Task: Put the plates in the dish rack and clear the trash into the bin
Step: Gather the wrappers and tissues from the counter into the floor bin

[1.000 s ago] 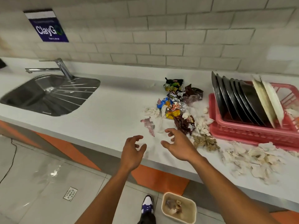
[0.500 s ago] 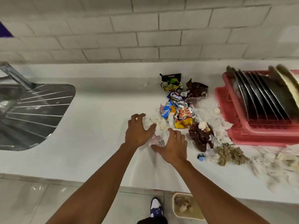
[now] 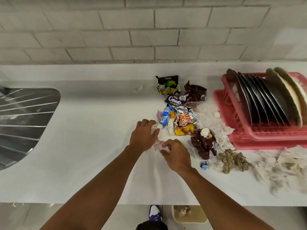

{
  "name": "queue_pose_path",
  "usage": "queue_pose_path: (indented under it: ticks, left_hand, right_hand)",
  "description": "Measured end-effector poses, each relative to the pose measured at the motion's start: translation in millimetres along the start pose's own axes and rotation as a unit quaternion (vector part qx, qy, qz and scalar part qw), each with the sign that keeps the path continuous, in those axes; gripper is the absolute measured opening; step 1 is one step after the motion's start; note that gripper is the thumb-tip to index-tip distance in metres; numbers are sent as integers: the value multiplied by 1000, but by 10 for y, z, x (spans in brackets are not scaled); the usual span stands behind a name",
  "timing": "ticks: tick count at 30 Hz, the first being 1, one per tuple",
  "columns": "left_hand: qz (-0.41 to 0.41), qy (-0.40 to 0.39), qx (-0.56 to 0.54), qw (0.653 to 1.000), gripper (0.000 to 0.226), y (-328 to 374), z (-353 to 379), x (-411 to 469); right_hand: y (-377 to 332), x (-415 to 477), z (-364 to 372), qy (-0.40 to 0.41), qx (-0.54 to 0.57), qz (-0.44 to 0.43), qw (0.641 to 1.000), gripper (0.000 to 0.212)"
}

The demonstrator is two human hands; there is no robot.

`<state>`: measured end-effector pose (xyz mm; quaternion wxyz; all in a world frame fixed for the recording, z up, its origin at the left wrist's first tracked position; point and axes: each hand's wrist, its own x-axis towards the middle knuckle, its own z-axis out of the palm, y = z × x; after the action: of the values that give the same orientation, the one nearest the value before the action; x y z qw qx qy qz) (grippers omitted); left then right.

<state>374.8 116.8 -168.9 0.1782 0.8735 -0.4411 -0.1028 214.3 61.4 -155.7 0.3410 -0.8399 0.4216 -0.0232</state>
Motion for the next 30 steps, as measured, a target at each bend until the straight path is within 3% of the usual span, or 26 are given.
queue_pose_path:
  ticks: [4,10,16,25,30]
  left_hand:
    - [25,5,-46,999,34,-92,-18,-63]
    - [22,4,-93,995,28,-121,-28,-216]
    - [52,-73,-90,992,48,-79,-28,-286]
    - [-17,-167,-218,962,39,165,-91,-483]
    - [-49,-111,-290,949,22,245,-41,-603]
  right_hand:
    - [28,28,-38,2,10,2,1000,12]
    - [48,61,-56,16,59,12,998,31]
    - [51,99,-14,69,142,60,986,28]
    - [9,139,-21,73,254,107,958,19]
    - [-65,77,36,51,269,100,957,21]
